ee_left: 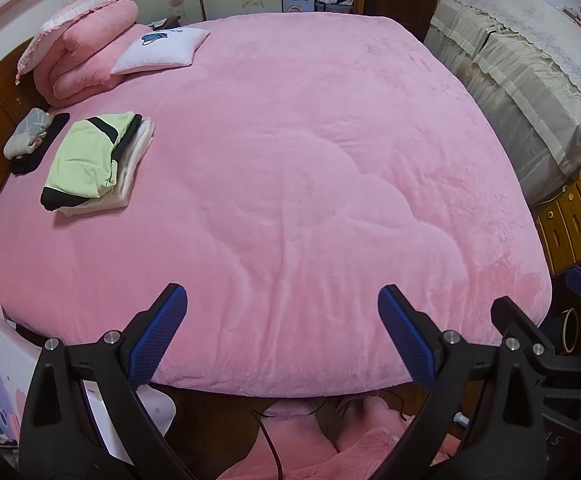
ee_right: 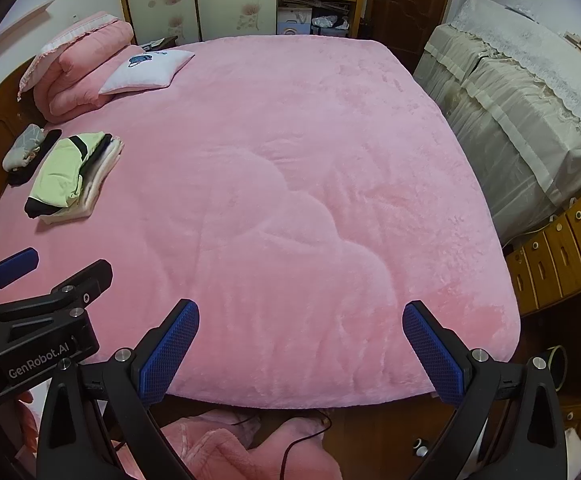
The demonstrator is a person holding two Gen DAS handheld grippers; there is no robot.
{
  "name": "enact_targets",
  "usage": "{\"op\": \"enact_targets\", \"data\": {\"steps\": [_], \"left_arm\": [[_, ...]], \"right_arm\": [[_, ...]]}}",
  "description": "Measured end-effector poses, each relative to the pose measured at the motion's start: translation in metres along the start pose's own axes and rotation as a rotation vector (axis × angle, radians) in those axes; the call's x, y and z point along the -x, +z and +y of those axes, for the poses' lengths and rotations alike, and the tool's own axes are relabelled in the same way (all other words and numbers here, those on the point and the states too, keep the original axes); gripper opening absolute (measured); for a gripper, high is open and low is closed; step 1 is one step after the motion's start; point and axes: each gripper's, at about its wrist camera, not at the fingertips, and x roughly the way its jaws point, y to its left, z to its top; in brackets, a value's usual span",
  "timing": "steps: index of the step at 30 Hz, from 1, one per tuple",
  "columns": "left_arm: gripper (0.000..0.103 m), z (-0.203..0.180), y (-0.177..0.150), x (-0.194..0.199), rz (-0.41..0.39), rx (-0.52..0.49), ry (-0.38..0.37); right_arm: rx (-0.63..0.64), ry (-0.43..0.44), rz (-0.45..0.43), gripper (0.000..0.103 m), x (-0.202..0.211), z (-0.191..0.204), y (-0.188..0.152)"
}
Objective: Fold large clothes
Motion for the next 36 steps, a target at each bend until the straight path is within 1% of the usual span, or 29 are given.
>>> {"op": "enact_targets", "data": {"steps": [11, 18, 36], "left_arm": [[0.095, -0.001, 0.002, 0.0, 0.001, -0.008, 0.003], [0.095, -0.001, 0.003, 0.003, -0.015, -0.013, 0.009], [0.095, 0.001, 0.002, 0.011, -0.046, -0.019, 0.018]], "right_arm": [[0.001, -0.004, -0.004, 0.103, 0.001, 0.0, 0.001], [0.005, -0.017, -0.027, 0.103, 0.008, 0.002, 0.004], [0.01, -0.024, -0.049, 0.103, 0.019, 0.004, 0.007]]}}
